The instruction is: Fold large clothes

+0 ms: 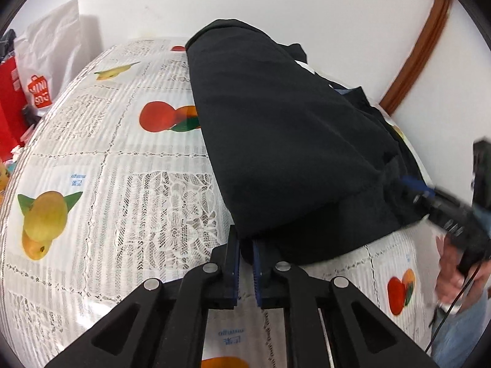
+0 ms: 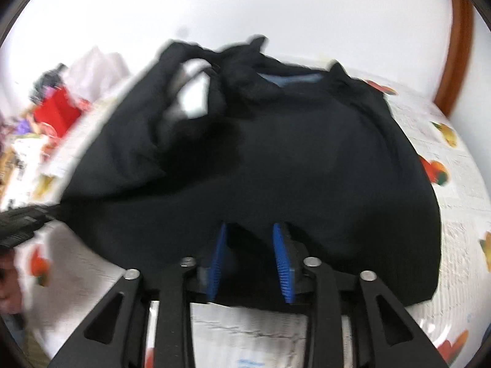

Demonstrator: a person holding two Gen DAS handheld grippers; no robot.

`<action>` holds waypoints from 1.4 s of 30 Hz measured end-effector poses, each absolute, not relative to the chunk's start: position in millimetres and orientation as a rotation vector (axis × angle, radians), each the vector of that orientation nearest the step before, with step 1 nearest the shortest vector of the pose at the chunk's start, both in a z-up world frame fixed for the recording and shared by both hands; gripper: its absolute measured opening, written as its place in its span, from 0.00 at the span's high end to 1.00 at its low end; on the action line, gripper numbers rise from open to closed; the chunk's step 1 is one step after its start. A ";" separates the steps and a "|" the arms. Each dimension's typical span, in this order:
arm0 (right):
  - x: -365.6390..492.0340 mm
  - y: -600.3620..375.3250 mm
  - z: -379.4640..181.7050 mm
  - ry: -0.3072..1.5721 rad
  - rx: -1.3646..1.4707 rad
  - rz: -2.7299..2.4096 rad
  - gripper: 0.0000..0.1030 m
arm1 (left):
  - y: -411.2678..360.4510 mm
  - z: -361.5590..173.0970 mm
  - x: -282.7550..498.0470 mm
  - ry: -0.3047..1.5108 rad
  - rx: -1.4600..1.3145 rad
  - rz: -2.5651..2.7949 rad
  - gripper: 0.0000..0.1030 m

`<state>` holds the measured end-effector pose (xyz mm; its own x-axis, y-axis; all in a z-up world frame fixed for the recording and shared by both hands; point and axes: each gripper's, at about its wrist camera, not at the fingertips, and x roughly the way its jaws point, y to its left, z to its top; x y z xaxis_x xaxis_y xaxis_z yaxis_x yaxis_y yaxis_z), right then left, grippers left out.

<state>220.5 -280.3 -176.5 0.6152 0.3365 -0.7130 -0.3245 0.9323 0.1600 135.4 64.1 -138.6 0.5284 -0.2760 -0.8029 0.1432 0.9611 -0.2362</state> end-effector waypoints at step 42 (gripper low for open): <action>221.6 -356.1 -166.7 0.640 0.269 0.362 0.91 | -22.5 -145.5 160.3 0.932 0.140 -0.234 0.19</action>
